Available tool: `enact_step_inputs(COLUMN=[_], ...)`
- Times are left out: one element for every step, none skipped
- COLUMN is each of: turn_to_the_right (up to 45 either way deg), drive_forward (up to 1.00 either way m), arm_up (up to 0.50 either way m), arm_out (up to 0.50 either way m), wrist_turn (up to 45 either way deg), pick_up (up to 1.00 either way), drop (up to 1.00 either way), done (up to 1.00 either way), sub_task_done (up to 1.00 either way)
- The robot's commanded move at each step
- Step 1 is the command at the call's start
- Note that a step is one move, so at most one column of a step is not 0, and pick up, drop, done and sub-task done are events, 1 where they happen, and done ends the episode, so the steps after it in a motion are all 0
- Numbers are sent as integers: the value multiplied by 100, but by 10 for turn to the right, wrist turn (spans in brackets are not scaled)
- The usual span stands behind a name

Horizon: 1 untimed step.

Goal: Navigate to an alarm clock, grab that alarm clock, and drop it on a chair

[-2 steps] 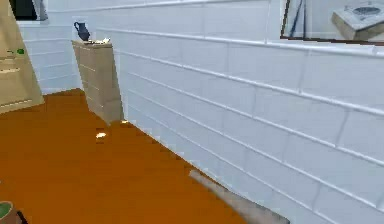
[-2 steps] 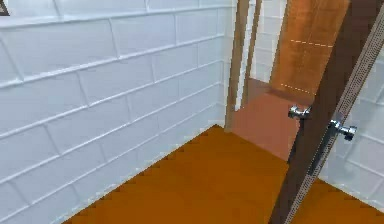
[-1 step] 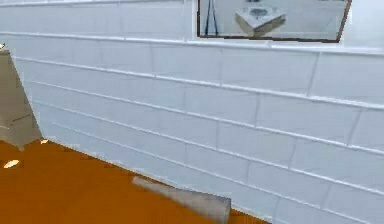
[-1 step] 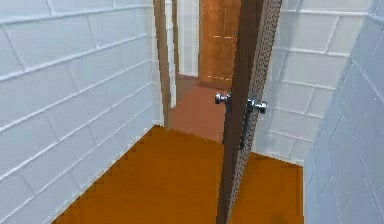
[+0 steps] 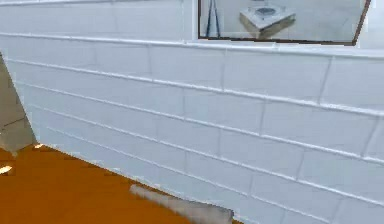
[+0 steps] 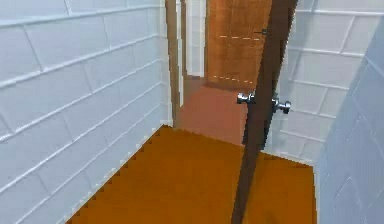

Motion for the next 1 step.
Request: enact_step_inputs(turn_to_the_right=[-450], drive_forward=[0], arm_up=[0], arm_out=[0], wrist_turn=[0], pick_up=[0], drop=[0], done=[0], sub_task_done=[0])
